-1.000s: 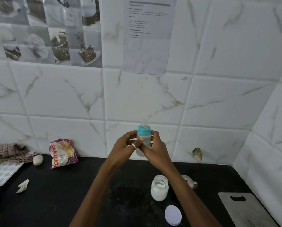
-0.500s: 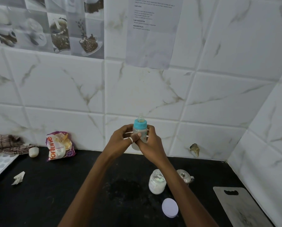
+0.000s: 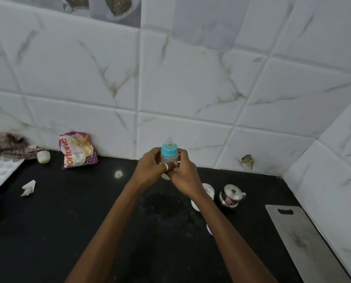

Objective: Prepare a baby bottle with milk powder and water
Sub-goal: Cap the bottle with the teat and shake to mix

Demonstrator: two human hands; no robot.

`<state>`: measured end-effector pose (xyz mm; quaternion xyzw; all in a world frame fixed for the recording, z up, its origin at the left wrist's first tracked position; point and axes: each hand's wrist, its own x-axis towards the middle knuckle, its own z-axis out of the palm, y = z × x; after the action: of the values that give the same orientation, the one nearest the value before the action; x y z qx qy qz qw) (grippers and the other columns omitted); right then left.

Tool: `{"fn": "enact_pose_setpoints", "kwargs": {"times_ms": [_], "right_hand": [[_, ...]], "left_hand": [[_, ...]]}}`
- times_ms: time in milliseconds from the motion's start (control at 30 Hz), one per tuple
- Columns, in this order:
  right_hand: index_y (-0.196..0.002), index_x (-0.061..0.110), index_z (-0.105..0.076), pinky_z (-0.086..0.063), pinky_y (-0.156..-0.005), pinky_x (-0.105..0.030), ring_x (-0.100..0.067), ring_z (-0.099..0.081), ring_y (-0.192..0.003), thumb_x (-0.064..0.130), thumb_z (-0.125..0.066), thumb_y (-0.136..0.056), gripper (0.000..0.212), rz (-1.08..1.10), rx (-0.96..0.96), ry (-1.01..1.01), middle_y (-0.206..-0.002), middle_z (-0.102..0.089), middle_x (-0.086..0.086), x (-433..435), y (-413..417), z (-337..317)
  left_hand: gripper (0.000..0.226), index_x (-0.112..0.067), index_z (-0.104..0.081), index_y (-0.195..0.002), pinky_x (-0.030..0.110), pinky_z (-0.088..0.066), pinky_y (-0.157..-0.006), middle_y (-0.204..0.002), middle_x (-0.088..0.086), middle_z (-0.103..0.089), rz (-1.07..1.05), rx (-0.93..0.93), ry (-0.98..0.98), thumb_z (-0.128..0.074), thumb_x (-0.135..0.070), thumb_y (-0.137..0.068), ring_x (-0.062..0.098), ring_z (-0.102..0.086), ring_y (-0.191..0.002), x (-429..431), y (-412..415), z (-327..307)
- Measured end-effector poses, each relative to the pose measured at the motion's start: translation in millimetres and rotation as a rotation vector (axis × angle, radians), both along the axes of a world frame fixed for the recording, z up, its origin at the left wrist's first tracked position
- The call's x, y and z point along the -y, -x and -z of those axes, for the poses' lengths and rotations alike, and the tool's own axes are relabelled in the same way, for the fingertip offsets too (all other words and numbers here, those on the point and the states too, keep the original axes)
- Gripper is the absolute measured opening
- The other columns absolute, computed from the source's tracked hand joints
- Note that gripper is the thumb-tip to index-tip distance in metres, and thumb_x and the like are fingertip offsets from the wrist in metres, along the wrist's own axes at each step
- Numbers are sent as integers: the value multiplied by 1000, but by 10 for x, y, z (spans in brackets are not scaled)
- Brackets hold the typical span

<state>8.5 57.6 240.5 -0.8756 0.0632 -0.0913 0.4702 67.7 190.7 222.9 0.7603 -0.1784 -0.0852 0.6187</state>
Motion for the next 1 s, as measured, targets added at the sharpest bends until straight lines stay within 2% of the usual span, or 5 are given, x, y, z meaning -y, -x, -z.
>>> {"fn": "enact_pose_setpoints", "kwargs": {"times_ms": [167, 267, 433, 767, 1000], "right_hand": [[-147, 22, -38, -53, -91, -20, -2, -60, -107, 26, -80, -89, 71, -27, -78, -3, -132, -60, 5, -45, 51, 341], [-151, 23, -36, -49, -99, -27, -9, -58, -122, 31, -80, -88, 78, 25, -146, -4, -143, -57, 0, -11, 114, 571], [-149, 22, -40, -47, -90, -19, -6, -61, -115, 34, -76, -92, 68, 151, -211, -56, -140, -59, 1, 110, 203, 862], [-143, 22, -47, -55, -91, -25, -4, -65, -108, 30, -72, -95, 55, 298, -288, -131, -129, -63, 4, 333, 351, 1258], [-138, 21, -53, -50, -80, -11, 1, -65, -105, 28, -70, -97, 45, 338, -317, -139, -124, -66, 5, 398, 340, 1438]], "left_hand": [[58, -17, -59, -134, 32, -58, -95, -120, -5, -70, -83, -25, -3, -86, -25, -83, 10, -68, -109, -124, 44, 423], [61, -17, -57, -135, 27, -52, -91, -120, -6, -66, -138, -40, -58, -86, -21, -81, 12, -64, -109, -195, 22, 704], [63, -16, -55, -137, 26, -50, -93, -122, -7, -62, -166, -103, -104, -85, -18, -82, 12, -61, -112, -209, -41, 1198], [64, -16, -55, -139, 19, -45, -90, -124, -8, -61, -138, -192, -110, -85, -17, -83, 10, -59, -115, -58, -219, 1820], [63, -18, -56, -139, 22, -46, -92, -124, -10, -62, -126, -202, -131, -85, -15, -83, 10, -59, -115, -1, -299, 2037]]}}
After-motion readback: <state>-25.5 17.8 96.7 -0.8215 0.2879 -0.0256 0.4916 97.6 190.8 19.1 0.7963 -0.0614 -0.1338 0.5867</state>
